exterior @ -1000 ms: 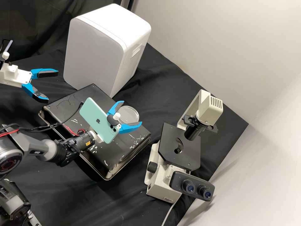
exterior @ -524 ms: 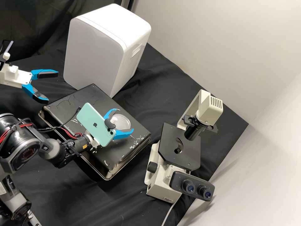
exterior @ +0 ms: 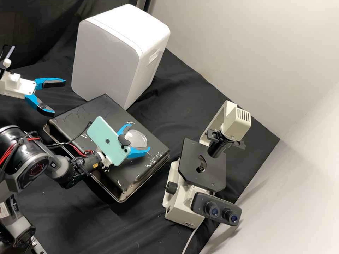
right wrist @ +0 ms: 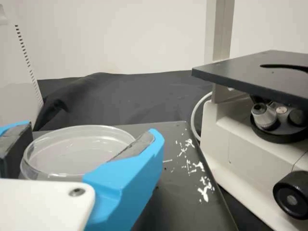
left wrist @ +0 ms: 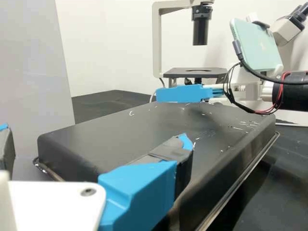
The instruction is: Place the petri dish on the bench
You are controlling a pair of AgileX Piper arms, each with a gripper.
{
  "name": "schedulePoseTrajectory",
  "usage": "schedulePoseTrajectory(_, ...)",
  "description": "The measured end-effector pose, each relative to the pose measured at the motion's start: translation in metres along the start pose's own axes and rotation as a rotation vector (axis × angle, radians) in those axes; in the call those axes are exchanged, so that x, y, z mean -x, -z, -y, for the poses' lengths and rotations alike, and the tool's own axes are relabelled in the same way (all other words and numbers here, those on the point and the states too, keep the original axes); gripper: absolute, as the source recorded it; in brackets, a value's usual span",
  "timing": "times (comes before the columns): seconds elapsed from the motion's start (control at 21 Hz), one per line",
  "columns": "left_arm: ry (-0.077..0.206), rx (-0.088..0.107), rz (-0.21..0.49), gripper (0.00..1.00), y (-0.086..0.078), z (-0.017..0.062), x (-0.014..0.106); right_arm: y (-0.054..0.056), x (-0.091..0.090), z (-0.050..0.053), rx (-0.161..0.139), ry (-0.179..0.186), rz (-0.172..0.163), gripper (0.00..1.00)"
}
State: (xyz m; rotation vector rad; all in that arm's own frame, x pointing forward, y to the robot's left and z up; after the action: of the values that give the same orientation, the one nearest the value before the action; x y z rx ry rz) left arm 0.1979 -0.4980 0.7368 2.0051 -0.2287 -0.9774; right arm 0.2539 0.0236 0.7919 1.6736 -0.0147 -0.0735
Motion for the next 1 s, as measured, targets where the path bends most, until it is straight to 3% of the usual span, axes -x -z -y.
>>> schedulePoseTrajectory(1.0, 0.0, 0.0, 0.0, 1.0, 0.0, 0.0, 0.0, -0.0016, -0.0008, 0.0013, 0.003, 0.003, 0.004, 1.0)
